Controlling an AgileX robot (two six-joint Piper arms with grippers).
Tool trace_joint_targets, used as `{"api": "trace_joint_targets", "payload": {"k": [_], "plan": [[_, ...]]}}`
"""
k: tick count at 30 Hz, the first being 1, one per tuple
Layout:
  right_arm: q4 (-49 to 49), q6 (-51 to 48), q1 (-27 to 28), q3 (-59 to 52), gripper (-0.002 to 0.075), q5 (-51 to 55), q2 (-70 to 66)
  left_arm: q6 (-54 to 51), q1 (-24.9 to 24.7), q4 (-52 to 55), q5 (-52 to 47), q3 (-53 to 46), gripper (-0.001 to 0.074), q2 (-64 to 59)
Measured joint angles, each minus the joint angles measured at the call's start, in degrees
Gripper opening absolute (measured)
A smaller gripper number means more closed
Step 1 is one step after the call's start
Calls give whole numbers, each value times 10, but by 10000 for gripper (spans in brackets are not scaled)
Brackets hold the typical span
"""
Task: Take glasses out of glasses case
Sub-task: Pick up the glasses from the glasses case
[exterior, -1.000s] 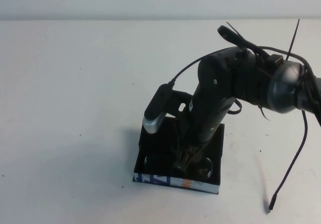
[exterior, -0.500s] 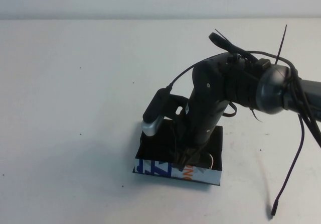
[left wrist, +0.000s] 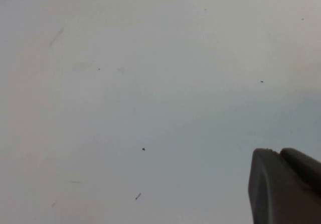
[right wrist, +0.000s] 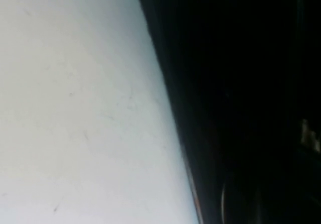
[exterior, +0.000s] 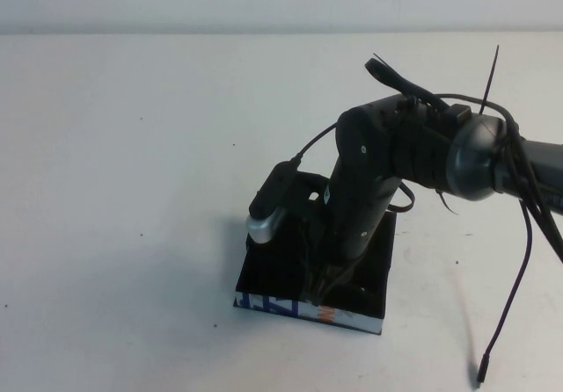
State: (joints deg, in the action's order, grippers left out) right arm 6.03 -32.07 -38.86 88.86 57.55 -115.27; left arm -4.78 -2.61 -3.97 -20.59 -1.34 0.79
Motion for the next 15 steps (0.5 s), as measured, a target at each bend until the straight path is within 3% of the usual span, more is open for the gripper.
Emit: {"api": "trace_joint_targets", "payload": {"k": [15], "plan": [[-4, 0, 0, 0, 7, 9, 19, 0, 0, 0, 0, 0, -5, 0]]}}
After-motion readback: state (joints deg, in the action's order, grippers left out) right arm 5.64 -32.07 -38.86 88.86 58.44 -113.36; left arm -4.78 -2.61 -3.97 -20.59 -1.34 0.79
